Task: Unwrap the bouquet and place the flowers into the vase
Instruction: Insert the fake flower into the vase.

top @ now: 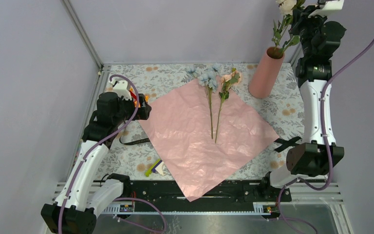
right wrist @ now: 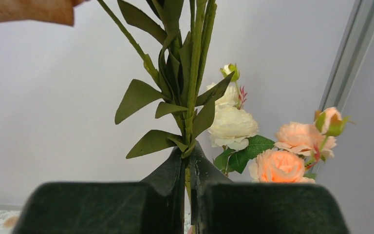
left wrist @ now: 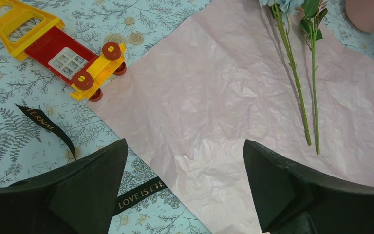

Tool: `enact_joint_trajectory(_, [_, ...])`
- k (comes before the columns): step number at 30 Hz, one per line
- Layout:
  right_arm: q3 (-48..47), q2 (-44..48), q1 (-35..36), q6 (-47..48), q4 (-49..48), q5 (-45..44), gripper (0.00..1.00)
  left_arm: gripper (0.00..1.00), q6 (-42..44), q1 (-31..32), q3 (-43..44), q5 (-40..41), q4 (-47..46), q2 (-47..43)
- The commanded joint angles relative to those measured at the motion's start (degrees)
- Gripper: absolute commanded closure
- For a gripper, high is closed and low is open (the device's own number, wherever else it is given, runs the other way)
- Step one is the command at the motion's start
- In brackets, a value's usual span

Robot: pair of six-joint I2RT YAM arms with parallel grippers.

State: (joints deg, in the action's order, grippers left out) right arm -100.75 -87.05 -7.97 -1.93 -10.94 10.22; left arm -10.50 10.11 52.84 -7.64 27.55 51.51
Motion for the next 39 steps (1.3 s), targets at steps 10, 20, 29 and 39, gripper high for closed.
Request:
enact_joint_trajectory(10, [2.18,-7.43,-0.38,1.65,-4.96,2.02,1.00,0.02,0.66,-0.69,-0.26,-0.10,-1.27,-0.25])
enact_joint_trajectory(20, [8.64,-8.83,-0.38,3.95,-4.92,1.55,1.00,0.02,0.57,-0.79,-0.29,-0.46,-1.34,0.05])
enact_joint_trajectory(29, [18.46,-8.30,-0.38,2.29,-8.59,2.01,1.00,0.03,0.32,-1.01,-0.50,-1.25,-1.62,0.00])
enact_joint_trajectory(39, [19.86,-10.58,-0.38,2.29,-6.86,1.94,0.95,0.02,0.31,-1.01,-0.68,-1.67,-1.70,-0.26])
